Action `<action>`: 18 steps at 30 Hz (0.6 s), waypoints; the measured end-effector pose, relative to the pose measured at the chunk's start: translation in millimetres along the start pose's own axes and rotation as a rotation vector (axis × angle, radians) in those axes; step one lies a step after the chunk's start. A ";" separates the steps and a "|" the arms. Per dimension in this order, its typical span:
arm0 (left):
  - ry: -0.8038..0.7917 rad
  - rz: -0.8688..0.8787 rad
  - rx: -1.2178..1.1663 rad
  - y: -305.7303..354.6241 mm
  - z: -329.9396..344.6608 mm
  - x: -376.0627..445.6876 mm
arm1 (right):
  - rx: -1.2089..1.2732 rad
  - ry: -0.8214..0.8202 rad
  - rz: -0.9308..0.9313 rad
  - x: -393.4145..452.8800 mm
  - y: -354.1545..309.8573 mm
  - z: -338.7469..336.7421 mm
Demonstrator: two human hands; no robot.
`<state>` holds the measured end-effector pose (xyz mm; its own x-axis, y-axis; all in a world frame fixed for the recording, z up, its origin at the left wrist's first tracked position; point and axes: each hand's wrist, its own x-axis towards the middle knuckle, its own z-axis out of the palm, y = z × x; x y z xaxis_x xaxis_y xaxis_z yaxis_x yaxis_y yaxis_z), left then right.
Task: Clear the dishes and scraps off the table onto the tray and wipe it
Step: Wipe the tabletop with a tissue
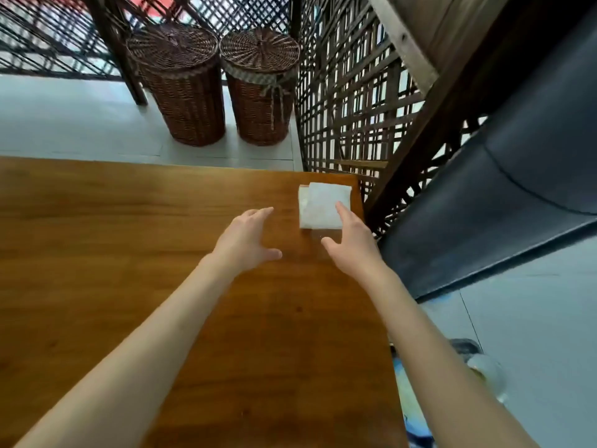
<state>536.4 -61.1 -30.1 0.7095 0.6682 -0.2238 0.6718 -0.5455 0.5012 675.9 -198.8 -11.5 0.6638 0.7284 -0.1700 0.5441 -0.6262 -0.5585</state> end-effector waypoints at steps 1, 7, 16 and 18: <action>0.001 -0.009 -0.023 -1.2 4.2 12.1 | -0.013 0.011 0.007 10.6 4.8 1.7; -0.021 0.009 -0.152 7.2 28.6 70.2 | -0.064 0.100 -0.012 71.9 9.3 12.6; -0.038 0.097 -0.133 22.4 48.6 104.6 | -0.173 0.158 -0.067 97.0 6.4 21.7; -0.022 0.105 -0.147 22.3 49.4 105.8 | -0.203 0.191 -0.058 99.5 6.3 21.5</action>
<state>636.9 -27.6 -83.9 0.7799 0.5991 -0.1810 0.5563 -0.5310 0.6392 734.4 -124.3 -49.4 0.7027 0.7111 0.0249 0.6629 -0.6415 -0.3859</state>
